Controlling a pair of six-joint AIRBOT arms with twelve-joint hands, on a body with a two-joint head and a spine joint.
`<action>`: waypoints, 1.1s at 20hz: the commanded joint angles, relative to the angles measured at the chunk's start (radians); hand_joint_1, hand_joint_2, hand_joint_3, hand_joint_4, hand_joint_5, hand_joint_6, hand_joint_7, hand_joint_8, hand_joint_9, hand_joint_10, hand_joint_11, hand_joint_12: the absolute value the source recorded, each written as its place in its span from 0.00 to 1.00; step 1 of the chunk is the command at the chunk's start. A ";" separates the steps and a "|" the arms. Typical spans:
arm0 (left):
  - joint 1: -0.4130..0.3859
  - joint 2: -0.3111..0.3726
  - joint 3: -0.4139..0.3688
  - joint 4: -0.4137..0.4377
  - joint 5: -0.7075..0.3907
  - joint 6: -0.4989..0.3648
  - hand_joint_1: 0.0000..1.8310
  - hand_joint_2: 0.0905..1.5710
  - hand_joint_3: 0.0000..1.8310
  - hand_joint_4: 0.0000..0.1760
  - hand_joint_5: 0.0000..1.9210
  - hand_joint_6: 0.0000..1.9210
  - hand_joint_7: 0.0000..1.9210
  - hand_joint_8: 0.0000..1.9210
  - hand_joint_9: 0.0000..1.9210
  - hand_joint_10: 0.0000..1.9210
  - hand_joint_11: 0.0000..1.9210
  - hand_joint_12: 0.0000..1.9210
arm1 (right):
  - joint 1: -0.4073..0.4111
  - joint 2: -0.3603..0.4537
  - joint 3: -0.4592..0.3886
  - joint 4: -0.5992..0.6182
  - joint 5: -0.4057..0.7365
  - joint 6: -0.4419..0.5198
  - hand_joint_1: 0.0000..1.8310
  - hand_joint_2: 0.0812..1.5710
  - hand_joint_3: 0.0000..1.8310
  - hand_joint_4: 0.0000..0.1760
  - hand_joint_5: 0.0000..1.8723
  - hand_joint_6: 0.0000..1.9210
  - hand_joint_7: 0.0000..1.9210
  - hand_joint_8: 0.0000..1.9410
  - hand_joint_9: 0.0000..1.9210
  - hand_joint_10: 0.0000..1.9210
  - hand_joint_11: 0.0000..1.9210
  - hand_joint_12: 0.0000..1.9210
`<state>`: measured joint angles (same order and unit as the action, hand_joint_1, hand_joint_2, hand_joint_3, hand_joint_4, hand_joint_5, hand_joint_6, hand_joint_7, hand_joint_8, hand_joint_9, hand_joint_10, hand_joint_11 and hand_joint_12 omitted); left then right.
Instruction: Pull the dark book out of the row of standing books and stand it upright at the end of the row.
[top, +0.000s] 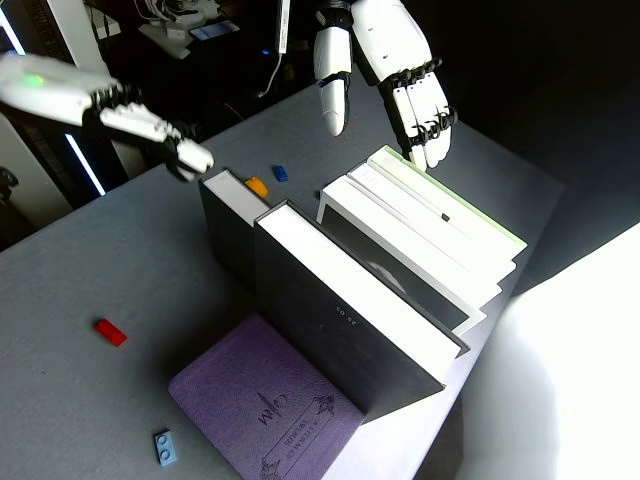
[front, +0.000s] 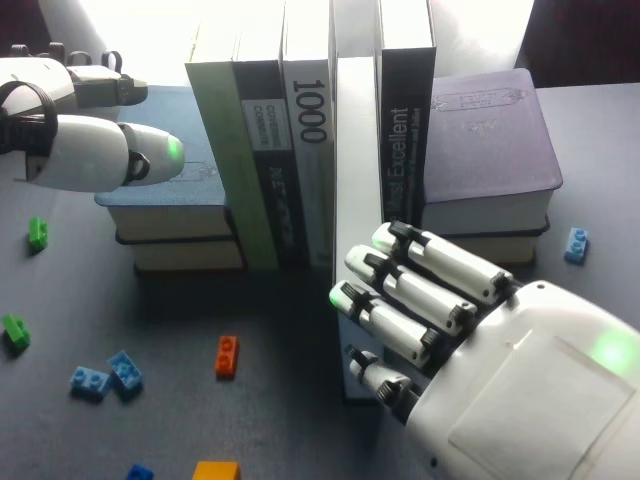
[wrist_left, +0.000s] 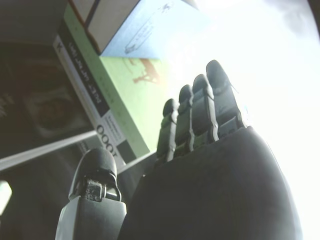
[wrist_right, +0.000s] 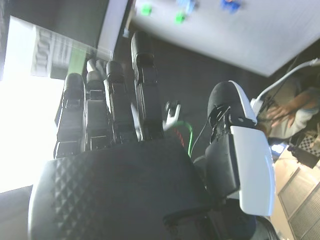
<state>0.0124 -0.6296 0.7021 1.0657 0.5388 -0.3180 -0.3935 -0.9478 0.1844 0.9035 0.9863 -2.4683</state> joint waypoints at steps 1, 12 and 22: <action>-0.014 0.009 0.004 0.054 -0.031 0.000 0.00 0.82 0.00 0.24 0.04 0.00 0.05 0.00 0.04 0.00 0.00 0.23 | 0.021 0.012 -0.022 -0.068 0.066 -0.015 0.00 0.74 0.00 0.00 0.40 0.00 0.14 0.00 0.08 0.00 0.00 0.20; -0.015 0.009 0.004 0.053 -0.031 0.000 0.00 0.82 0.00 0.26 0.06 0.00 0.08 0.00 0.09 0.02 0.00 0.41 | 0.204 0.134 -0.040 0.090 0.093 -0.067 0.00 0.74 0.00 0.00 0.34 0.00 0.18 0.01 0.13 0.01 0.00 0.40; -0.015 0.009 0.003 0.053 -0.031 0.000 0.05 0.83 0.00 0.00 0.30 0.02 0.40 0.03 0.24 0.60 0.16 0.90 | 0.224 0.120 0.031 0.237 0.055 -0.036 0.07 0.75 0.00 0.00 0.40 0.25 0.38 0.46 0.27 0.72 0.14 0.93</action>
<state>0.0120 -0.6296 0.7021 1.0660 0.5385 -0.3180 -0.1844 -0.8349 0.2234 1.2247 1.0012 -2.5092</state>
